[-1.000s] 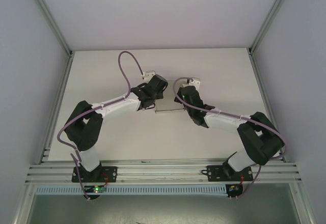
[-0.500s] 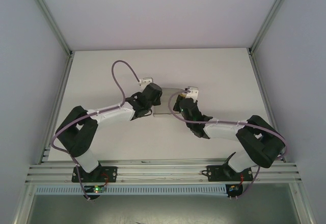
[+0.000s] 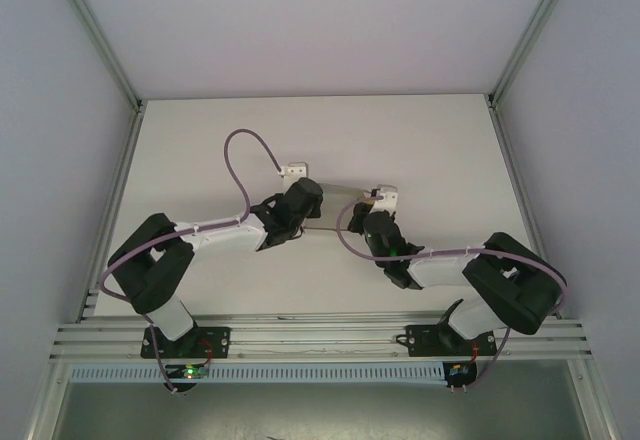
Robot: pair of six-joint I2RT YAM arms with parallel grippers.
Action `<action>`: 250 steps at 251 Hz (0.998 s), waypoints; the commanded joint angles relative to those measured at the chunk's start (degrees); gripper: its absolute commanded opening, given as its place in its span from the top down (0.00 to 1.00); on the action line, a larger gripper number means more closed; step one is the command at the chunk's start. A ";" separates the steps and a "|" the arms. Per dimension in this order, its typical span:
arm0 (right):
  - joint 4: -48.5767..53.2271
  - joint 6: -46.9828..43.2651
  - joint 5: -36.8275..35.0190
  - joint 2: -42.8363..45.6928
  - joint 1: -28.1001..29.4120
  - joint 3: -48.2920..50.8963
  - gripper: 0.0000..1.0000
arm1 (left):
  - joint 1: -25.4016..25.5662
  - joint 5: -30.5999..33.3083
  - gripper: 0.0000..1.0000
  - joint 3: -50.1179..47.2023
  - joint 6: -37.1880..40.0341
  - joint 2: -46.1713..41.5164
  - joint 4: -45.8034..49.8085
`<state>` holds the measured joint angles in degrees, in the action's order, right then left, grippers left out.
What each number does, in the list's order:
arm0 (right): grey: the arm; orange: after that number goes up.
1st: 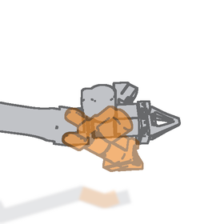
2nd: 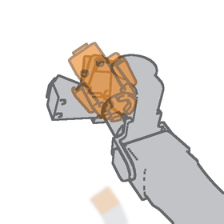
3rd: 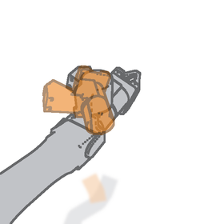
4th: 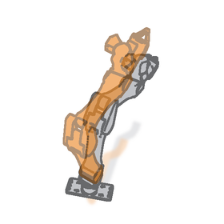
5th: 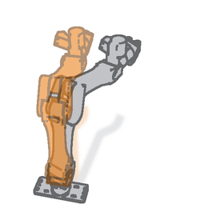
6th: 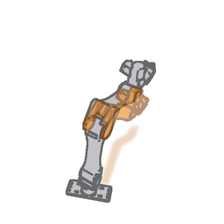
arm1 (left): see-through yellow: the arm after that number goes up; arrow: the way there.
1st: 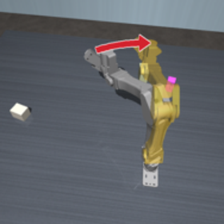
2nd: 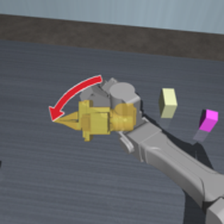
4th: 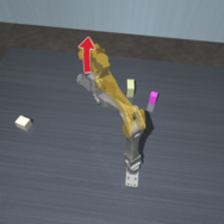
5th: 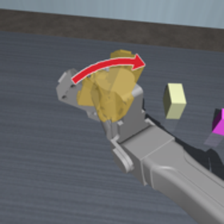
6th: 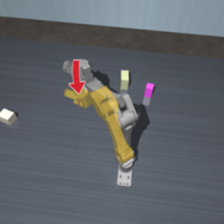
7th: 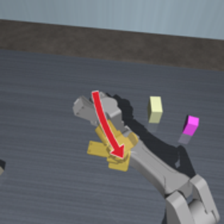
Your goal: Assemble paper box
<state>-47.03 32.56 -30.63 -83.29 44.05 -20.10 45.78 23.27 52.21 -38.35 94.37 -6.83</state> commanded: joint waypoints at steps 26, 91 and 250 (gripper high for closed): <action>-2.37 -2.80 -1.06 0.48 0.92 6.37 0.94 | 1.77 -1.04 0.97 -7.94 -0.25 -0.44 -1.65; -2.19 -4.00 -4.58 0.81 2.40 8.07 0.98 | 2.68 -1.15 0.80 -7.90 1.92 -3.40 1.30; 3.65 -3.13 -7.12 0.33 4.37 6.63 0.99 | 2.89 -9.37 0.00 -7.60 0.97 -29.06 23.22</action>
<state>-51.07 28.69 -36.88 -81.45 47.24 -13.76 48.29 15.75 44.03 -35.14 70.17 8.51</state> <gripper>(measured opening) 0.051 0.998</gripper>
